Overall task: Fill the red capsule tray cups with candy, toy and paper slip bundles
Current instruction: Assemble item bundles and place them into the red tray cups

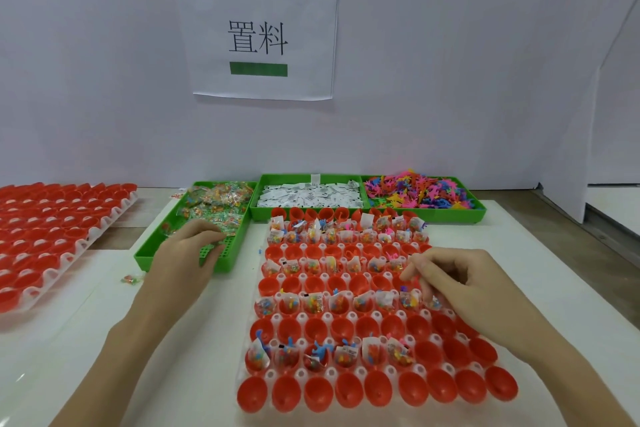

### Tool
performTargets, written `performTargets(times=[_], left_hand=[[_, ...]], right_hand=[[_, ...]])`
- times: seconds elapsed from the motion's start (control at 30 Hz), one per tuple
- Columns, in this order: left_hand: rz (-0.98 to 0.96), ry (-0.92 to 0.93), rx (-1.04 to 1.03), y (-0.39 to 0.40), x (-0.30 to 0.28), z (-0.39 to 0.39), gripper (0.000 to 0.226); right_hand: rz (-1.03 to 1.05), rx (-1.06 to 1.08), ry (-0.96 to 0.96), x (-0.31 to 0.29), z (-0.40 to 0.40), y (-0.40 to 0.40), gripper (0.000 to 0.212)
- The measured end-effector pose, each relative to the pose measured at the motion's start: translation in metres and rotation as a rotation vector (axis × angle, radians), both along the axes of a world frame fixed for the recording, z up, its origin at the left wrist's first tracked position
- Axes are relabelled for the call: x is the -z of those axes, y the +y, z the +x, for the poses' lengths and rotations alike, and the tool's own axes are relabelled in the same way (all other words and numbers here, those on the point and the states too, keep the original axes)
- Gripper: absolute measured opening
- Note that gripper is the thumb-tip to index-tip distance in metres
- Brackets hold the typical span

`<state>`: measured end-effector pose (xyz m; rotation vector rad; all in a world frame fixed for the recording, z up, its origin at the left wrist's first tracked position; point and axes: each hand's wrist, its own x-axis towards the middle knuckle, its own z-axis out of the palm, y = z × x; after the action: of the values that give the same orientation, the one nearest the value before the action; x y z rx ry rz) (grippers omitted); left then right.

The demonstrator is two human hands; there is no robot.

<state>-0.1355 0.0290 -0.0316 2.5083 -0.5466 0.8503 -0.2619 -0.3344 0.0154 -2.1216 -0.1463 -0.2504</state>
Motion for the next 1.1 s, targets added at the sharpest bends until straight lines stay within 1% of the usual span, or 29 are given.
performTargets(times=[0.07,0.2,0.33,0.47,0.53,0.63,0.73,0.8,0.93,1.1], left_hand=[[0.026,-0.035,0.025,-0.004,-0.004,-0.004,0.023],[0.050,-0.092,0.111,-0.020,-0.010,-0.015,0.024],[-0.014,-0.106,0.268,-0.044,-0.012,-0.032,0.028],[-0.049,-0.089,0.373,-0.061,-0.010,-0.041,0.039],[-0.024,-0.118,0.392,-0.063,-0.008,-0.043,0.034],[0.020,-0.146,0.366,-0.062,-0.008,-0.043,0.032],[0.085,-0.165,0.323,-0.058,-0.005,-0.041,0.032],[0.108,-0.156,0.305,-0.056,-0.003,-0.039,0.042],[0.158,-0.154,0.315,-0.053,-0.003,-0.039,0.053],[0.188,-0.160,0.331,-0.054,-0.008,-0.042,0.054]], right_hand=[[0.022,0.007,-0.024,0.001,0.002,0.002,0.027],[0.025,-0.006,-0.048,0.008,0.009,0.009,0.024],[-0.017,0.020,-0.097,0.009,0.025,0.018,0.022],[-0.216,-0.059,-0.056,-0.011,0.062,0.030,0.020],[-0.312,-0.080,-0.046,-0.021,0.089,0.037,0.020],[-0.412,-0.051,-0.043,-0.024,0.142,0.043,0.016],[-0.560,0.016,-0.003,-0.018,0.199,0.039,0.019],[-0.647,0.028,0.030,-0.010,0.228,0.033,0.020],[-0.799,-0.013,0.108,0.002,0.257,0.030,0.024],[-0.869,-0.064,0.076,0.001,0.265,0.036,0.007]])
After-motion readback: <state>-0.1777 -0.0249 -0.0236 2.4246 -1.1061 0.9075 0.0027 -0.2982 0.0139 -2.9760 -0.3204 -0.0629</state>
